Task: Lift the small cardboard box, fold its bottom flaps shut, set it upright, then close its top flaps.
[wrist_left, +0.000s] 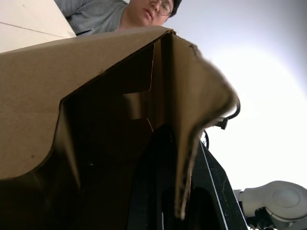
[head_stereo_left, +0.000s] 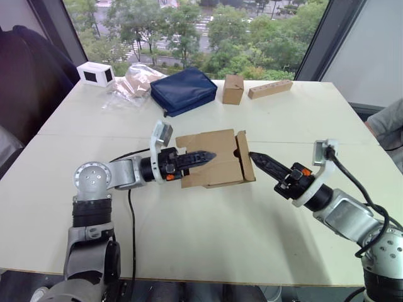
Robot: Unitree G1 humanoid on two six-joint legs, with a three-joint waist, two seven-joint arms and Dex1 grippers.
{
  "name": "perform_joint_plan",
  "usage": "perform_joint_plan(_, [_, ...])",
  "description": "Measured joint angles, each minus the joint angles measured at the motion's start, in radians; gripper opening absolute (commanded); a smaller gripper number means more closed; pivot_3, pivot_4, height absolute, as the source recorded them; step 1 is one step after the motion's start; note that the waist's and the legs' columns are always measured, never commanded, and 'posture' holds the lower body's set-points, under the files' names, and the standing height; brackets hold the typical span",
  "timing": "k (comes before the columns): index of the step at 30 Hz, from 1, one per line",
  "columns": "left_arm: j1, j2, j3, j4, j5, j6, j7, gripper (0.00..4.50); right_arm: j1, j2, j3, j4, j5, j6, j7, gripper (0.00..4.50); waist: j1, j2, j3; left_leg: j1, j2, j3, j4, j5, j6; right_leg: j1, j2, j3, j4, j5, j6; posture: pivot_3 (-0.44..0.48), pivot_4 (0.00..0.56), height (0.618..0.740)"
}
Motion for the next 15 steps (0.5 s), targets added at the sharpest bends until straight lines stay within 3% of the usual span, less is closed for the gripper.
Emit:
perform_joint_plan(5, [0.000,0.001,-0.002,0.000,0.000,0.000,-0.002,0.00,0.000,-0.007,0.019,-0.025,-0.048,-0.005,0.009,0.10,0.000,0.000,0.000,0.000,0.000,0.000,0.000,0.000,0.000,0.000,0.000,0.000,0.000,0.000,0.000,0.000,0.150,0.740])
perform_joint_plan(8, [0.000,0.001,-0.002,0.000,0.001,0.000,-0.002,0.00,0.000,-0.007,0.020,-0.026,-0.055,-0.008,0.015,0.77,0.000,0.000,0.000,0.000,0.000,0.000,-0.001,0.000,0.000,0.000,0.000,0.000,0.000,0.000,0.000,0.000,0.150,0.740])
perform_joint_plan(12, [0.000,0.000,-0.006,0.000,0.000,0.000,-0.002,0.00,0.007,-0.007,0.027,-0.026,-0.057,-0.007,0.016,2.43,0.000,0.000,0.000,0.000,0.000,0.000,-0.001,0.000,0.000,-0.001,0.000,0.000,0.000,0.000,0.000,0.000,0.150,0.740])
perform_joint_plan(15, [0.000,0.000,-0.006,0.000,0.000,-0.001,-0.005,0.00,0.012,-0.008,0.027,-0.026,-0.057,-0.007,0.017,2.43,0.000,0.000,0.000,0.000,0.000,0.000,-0.001,0.000,0.000,-0.001,0.000,0.000,-0.001,0.000,0.000,0.000,0.150,0.740])
